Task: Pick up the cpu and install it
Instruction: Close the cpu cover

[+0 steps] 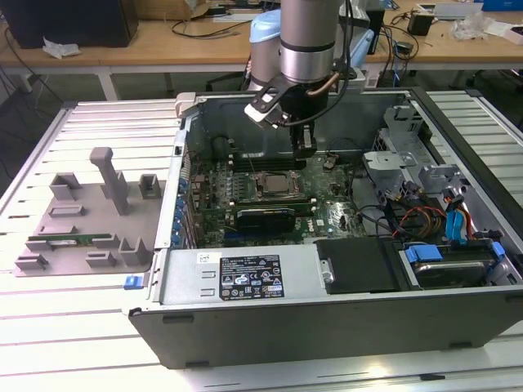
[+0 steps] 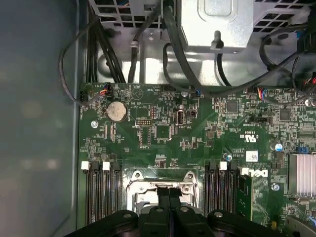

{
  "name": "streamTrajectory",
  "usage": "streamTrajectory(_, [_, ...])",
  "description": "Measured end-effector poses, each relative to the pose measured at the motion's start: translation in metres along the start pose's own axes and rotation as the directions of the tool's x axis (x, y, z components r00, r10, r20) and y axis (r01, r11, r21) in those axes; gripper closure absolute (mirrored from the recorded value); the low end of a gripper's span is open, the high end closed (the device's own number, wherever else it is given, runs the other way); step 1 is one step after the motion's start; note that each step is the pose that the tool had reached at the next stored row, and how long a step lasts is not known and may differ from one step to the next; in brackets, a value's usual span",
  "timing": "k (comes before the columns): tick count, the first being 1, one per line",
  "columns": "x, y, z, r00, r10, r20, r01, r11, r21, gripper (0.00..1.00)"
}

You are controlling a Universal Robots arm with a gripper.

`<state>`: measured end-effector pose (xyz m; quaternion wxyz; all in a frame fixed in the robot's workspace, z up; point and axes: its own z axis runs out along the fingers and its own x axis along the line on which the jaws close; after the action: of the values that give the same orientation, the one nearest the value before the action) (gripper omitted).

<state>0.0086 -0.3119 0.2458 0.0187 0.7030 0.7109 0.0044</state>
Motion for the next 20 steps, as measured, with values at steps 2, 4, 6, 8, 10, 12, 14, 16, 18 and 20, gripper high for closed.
streamTrajectory(2, [0.0,-0.0001,0.0,1.0,0.0,-0.0001,0.0,1.0,0.0018,0.89])
streamTrajectory(4, [0.0,-0.0001,0.0,1.0,0.0,-0.0001,0.0,1.0,0.0082,0.89])
streamTrajectory(6, [-0.0001,-0.0003,0.0008,1.0,0.0,-0.0003,0.0,1.0,0.0081,0.89])
streamTrajectory(8, [-0.0009,-0.0044,0.0036,1.0,0.0,0.0,0.0,1.0,0.0082,0.89])
streamTrajectory(10, [-0.0018,-0.0094,0.0071,1.0,0.001,-0.0001,-0.001,1.0,0.0082,0.89])
streamTrajectory(12, [-0.0022,-0.013,0.0092,1.0,0.001,0.0,-0.001,1.0,0.0082,0.89])
streamTrajectory(14, [-0.0024,-0.0177,0.0116,1.0,0.002,0.0,-0.002,1.0,0.0082,0.89])
streamTrajectory(16, [-0.0025,-0.0213,0.0133,1.0,0.003,-0.0001,-0.003,1.0,0.0082,0.89])
streamTrajectory(18, [-0.0025,-0.0279,0.0148,1.0,0.004,0.0001,-0.004,1.0,0.0083,0.89])
streamTrajectory(20, [-0.0023,-0.0325,0.0149,1.0,0.004,0.0,-0.004,1.0,0.0083,0.89])
